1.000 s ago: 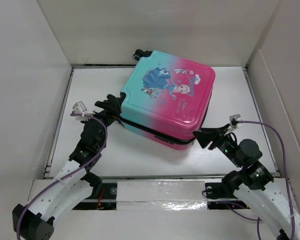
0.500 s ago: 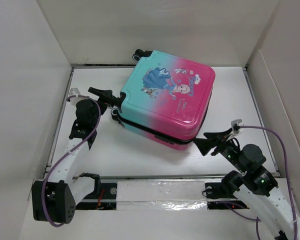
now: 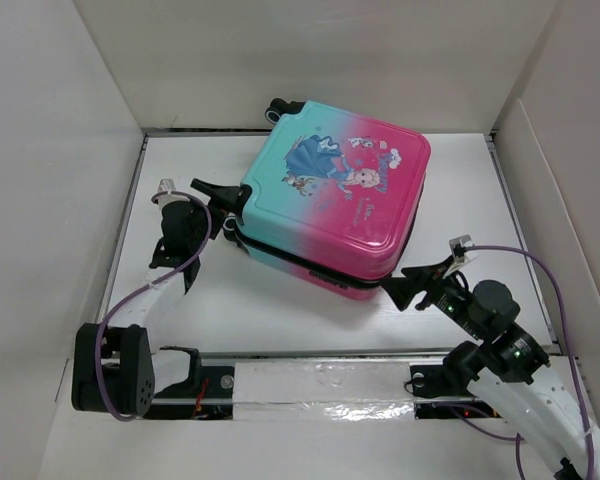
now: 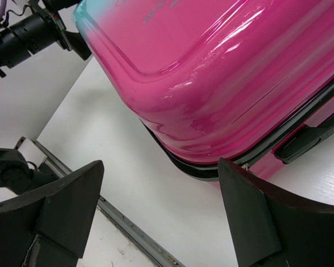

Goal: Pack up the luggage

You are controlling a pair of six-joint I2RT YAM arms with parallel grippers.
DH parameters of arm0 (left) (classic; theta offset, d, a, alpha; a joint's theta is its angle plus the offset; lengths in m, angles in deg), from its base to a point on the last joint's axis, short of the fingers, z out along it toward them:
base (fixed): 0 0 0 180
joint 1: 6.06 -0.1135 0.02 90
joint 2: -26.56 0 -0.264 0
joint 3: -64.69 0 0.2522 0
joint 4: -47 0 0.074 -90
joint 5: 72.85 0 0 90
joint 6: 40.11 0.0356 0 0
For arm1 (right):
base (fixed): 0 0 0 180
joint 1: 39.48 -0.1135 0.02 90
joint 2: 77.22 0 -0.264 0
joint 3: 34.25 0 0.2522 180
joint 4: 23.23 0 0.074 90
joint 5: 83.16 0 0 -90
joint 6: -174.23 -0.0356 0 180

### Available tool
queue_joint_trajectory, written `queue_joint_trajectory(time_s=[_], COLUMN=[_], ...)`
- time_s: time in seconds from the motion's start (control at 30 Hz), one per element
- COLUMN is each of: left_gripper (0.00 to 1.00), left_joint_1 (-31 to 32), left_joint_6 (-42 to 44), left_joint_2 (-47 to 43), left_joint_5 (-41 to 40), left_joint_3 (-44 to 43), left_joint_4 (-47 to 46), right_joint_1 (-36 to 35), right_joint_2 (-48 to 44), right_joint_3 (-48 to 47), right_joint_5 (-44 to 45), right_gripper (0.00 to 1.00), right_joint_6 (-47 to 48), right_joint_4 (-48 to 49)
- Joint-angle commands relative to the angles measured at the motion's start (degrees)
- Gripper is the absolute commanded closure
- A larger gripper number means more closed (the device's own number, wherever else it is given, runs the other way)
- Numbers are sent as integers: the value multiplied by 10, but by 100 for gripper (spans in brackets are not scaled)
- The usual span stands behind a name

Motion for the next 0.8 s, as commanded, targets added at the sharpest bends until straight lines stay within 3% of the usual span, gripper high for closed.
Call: queue_joint_trajectory(time_s=[0.0, 0.2, 0.33, 0.5, 0.67, 0.77], left_gripper=[1, 2, 9, 27, 47, 52], left_joint_1=[-9, -9, -9, -9, -9, -9], left_joint_6=[-26, -58, -81, -73, -50, -48], left_joint_2=[3, 34, 57, 38, -32, -59], left_joint_5=[9, -26, -32, -29, -40, -33], left_joint_3=[25, 32, 34, 49, 34, 16], left_joint_4=[-97, -196, -253, -312, -274, -255], right_joint_1=[-6, -6, -11, -11, -11, -11], right_joint_2=[4, 7, 8, 4, 8, 11], right_joint_3=[-4, -4, -3, -2, -7, -9], right_joint_5=[-10, -8, -10, -16, -22, -29], right_gripper=[11, 11, 11, 10, 7, 6], right_joint_6=[9, 6, 5, 5, 9, 12], right_joint_4=[19, 17, 18, 25, 24, 28])
